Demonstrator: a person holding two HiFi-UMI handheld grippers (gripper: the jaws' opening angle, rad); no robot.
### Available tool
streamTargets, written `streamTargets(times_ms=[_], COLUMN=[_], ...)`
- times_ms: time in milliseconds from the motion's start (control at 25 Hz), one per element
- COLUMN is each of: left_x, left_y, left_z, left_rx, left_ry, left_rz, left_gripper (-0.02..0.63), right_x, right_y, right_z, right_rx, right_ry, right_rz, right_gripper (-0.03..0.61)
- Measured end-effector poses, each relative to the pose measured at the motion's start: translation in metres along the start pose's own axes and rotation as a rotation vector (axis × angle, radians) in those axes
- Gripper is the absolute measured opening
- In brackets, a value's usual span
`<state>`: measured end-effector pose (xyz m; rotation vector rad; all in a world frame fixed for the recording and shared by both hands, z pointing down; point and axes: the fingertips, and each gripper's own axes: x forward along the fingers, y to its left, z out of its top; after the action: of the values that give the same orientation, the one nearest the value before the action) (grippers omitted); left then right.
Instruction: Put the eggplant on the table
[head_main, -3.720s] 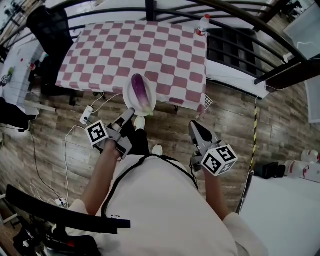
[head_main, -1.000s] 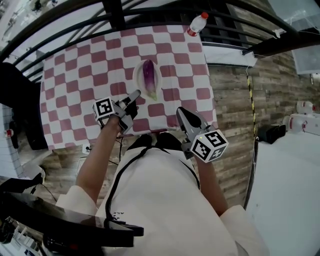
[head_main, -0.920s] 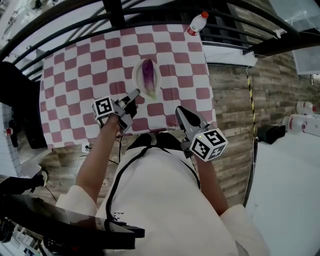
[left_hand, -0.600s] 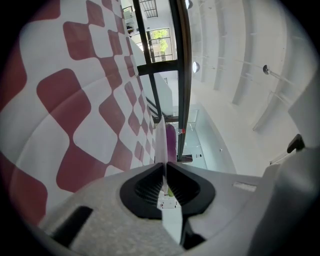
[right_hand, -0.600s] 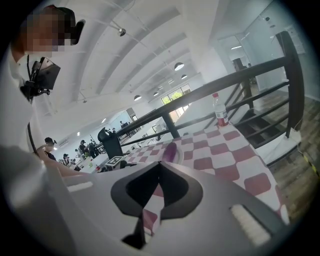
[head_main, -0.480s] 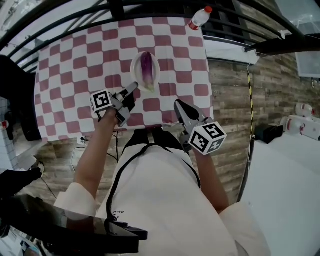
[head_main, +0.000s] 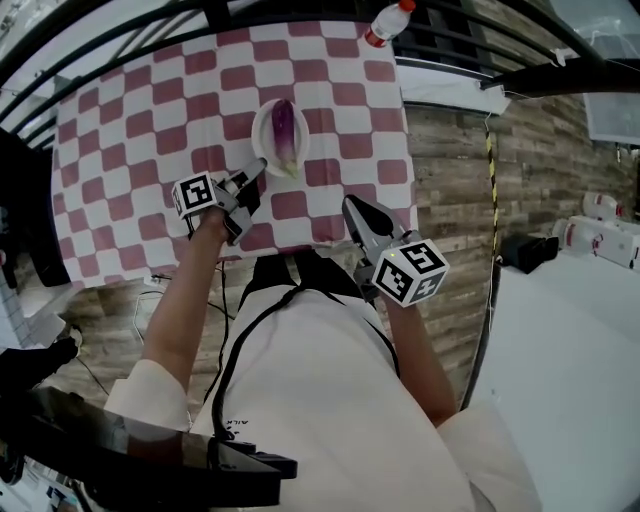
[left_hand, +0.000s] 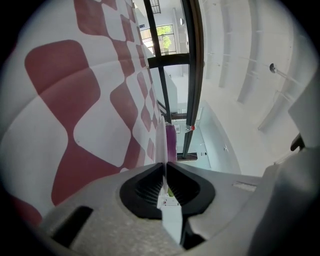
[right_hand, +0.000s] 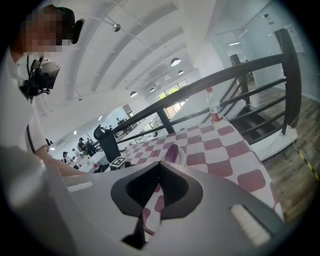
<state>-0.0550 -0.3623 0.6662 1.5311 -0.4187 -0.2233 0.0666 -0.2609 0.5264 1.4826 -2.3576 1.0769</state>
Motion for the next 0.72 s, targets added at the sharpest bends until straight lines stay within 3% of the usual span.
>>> streamTargets(times_ms=[720], left_x=[0.012], left_y=[0.036], left_z=[0.002], left_rx=[0.001], left_ry=[0.028], left_rz=[0.093], left_gripper=[0.029], right_x=[-0.012], right_y=[-0.021], right_z=[-0.003], right_rx=[0.028], right_ry=[-0.016], right_rz=[-0.06], right_gripper=[0.008])
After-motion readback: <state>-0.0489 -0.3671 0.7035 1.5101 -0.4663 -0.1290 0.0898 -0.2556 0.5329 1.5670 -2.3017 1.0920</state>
